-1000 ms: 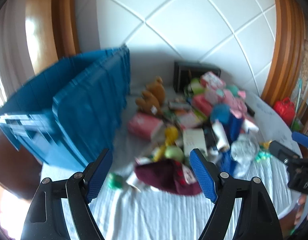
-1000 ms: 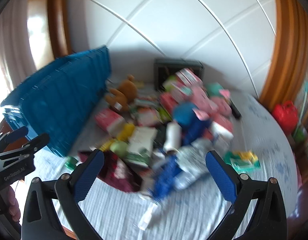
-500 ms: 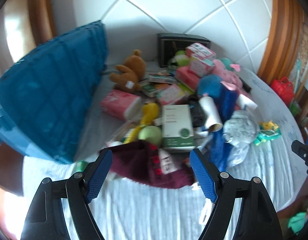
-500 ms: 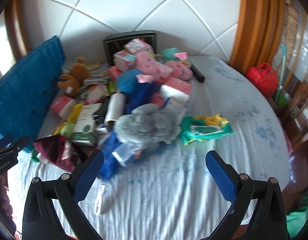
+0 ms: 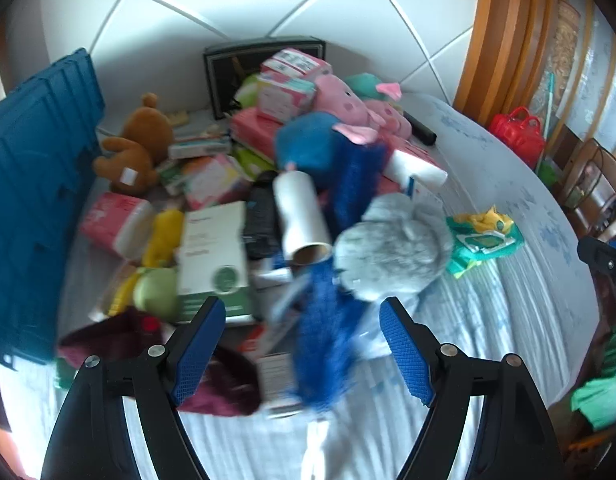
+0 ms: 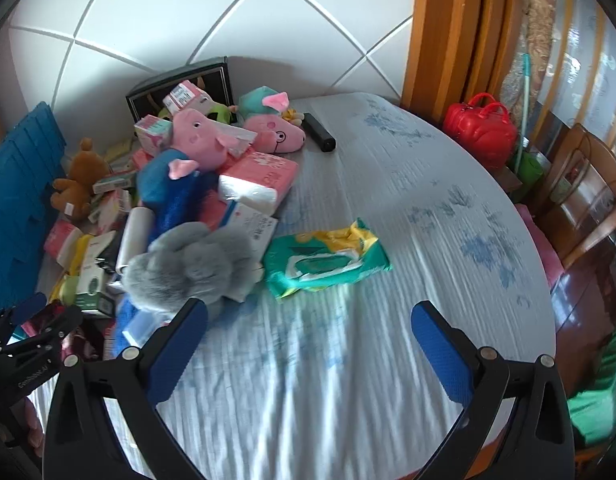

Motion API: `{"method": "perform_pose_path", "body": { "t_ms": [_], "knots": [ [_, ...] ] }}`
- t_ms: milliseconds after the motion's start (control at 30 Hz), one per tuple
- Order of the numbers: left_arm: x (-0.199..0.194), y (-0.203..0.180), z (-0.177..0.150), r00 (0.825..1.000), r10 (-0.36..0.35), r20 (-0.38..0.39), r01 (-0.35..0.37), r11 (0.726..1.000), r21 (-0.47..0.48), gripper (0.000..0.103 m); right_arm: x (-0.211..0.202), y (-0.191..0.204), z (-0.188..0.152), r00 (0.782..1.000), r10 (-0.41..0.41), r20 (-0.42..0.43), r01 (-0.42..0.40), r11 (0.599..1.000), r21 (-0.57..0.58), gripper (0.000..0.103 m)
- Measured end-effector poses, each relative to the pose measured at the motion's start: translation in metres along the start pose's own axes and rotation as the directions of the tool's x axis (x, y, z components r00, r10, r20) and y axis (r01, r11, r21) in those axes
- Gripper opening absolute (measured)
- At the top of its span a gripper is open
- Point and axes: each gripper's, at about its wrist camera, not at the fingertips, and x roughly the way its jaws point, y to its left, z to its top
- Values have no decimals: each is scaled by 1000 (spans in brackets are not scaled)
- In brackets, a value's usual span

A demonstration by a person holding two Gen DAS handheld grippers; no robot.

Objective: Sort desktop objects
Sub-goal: 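Move both open tools back over the pile of items, then grasp the clear plastic box with the left tool while the right tool reaches the grey plush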

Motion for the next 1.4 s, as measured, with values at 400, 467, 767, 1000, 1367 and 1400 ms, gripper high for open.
{"method": "perform_pose_path", "body": {
  "t_ms": [400,467,767,1000,1367,1400],
  "knots": [
    [48,-51,11,986,149,-79,-159,975,-153,80,105,-88,35,986,74,-148,-88,992,-87,103],
    [47,-46,9,982,170,-82,-182,968,-173,80,116,-86,37,982,93,-164,-110,989,-98,103],
    [54,-13,-6,967,225,-123,-249,939,-237,52,126,-14,47,950,255,-179,-292,928,-231,103],
    [73,0,-9,965,210,-158,-244,940,-239,47,146,63,66,945,279,-167,-321,884,-338,74],
    [97,-25,-12,981,112,-157,-136,979,-153,47,183,81,-19,868,191,-458,-399,818,-415,73],
    [98,-31,-16,983,97,-158,-119,983,-137,47,179,73,-27,862,193,-469,-401,825,-397,73]
  ]
}}
